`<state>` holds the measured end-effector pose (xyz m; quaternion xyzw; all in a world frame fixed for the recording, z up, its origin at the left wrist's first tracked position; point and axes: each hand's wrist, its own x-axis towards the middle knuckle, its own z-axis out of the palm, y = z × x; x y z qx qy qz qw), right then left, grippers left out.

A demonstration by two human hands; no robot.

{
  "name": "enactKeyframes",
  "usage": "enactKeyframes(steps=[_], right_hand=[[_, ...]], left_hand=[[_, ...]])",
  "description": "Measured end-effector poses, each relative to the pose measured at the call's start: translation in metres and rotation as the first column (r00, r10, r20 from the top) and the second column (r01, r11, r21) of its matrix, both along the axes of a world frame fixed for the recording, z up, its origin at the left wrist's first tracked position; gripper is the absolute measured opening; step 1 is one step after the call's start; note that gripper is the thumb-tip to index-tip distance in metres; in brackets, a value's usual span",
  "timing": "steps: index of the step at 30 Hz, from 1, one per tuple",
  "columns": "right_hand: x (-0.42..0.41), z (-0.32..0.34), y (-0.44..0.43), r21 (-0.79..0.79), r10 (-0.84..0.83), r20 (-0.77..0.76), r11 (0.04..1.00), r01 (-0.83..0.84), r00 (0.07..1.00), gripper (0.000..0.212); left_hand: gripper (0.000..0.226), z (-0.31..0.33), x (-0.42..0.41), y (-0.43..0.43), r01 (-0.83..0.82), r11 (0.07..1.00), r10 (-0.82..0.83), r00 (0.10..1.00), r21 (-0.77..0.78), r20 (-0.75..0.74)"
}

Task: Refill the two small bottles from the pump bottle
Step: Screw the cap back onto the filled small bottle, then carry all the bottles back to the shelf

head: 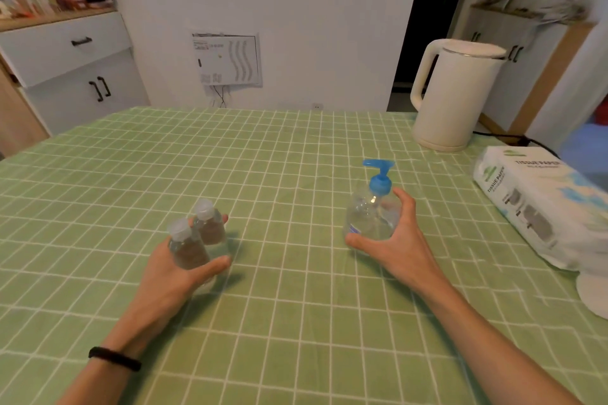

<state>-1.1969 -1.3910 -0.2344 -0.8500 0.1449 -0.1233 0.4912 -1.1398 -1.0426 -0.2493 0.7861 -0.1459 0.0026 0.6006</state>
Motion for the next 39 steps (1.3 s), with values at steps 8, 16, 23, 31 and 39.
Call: enactKeyframes(steps=[8, 16, 23, 31, 39], right_hand=[[0.001, -0.005, 0.001, 0.003, -0.051, 0.032, 0.999, 0.051, 0.998, 0.097], [-0.015, -0.002, 0.012, 0.018, -0.04, 0.046, 0.999, 0.04, 0.998, 0.094], [-0.063, 0.01, 0.034, 0.152, 0.062, 0.065, 0.986, -0.071, 0.996, 0.087], [-0.12, 0.029, 0.089, 0.448, 0.231, 0.164, 0.849, -0.281, 0.959, 0.068], [-0.157, 0.025, 0.177, 0.549, 0.596, 0.233, 0.571, -0.61, 0.768, 0.081]], left_hand=[[0.037, -0.008, 0.006, -0.014, -0.159, 0.983, 0.154, 0.987, -0.094, -0.05], [0.049, -0.012, -0.011, -0.012, -0.183, 0.96, 0.173, 0.983, -0.212, -0.063], [0.065, -0.017, -0.066, -0.007, -0.122, 0.886, 0.045, 0.983, -0.448, -0.178], [0.08, -0.005, -0.169, 0.021, -0.258, 0.751, 0.104, 0.956, -0.608, -0.276], [0.037, -0.004, -0.303, 0.075, -0.501, 0.566, 0.375, 0.864, -0.655, -0.336]])
